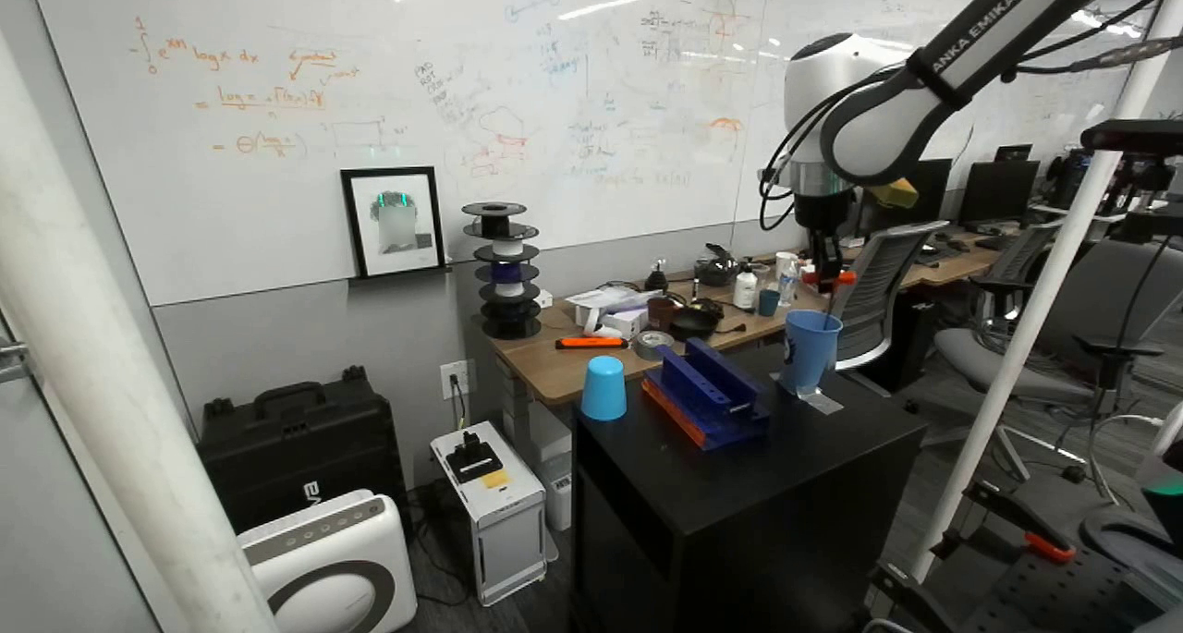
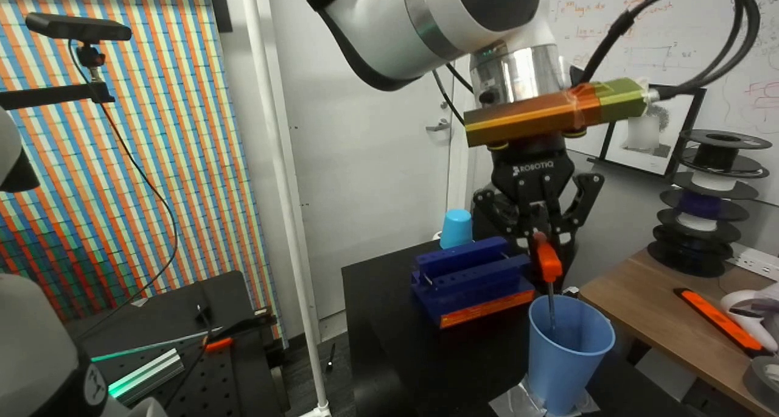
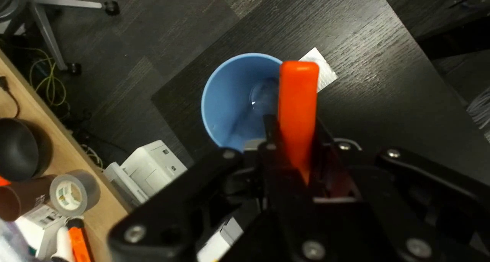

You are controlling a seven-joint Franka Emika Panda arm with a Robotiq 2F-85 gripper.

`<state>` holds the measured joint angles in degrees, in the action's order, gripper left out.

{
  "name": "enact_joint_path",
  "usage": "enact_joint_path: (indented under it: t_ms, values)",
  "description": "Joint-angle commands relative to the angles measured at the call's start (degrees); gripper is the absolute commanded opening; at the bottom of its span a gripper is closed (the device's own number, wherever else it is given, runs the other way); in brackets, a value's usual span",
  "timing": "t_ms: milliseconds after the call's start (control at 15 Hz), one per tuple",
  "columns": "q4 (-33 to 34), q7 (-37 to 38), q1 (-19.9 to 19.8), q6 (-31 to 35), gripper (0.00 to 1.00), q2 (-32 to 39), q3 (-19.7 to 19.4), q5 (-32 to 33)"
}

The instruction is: Put the wrench in the large blue cup.

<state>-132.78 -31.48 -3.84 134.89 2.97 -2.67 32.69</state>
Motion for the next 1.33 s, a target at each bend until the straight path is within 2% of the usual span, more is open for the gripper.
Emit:
enact_joint_path:
  t_ms: [0, 67, 133, 200, 333, 667, 867, 1067, 1200, 1267]
  values:
    - [6.15, 2.48, 0.21, -3.71, 0.11, 8.60, -0.54, 1.14]
    - [6.78, 2.11, 0.23, -4.17, 0.12, 9.47, -0.42, 0.08]
    - [7.20, 1.64, 0.23, -4.78, 0.46, 9.63, -0.21, -0.77]
    - [7.50, 1.31, 0.18, -5.66, 0.47, 9.32, 0.07, -2.03]
    - [7.50, 0.88, -0.07, -8.03, 0.61, 6.95, 0.91, -7.40]
    - [1.12, 4.48, 0.93, -16.18, 1.00, -8.22, 2.78, -26.16]
    - [-3.26, 8.15, 2.18, -19.05, 1.00, -16.11, 2.01, -34.44]
    - [-7.97, 13.22, 2.68, -18.96, 1.00, -22.63, 0.86, -39.92]
    - [-11.20, 17.54, 2.01, -16.72, 1.00, -25.36, 0.29, -40.87]
    - [-7.27, 14.42, 2.81, -18.91, 1.00, -21.16, 0.23, -38.80]
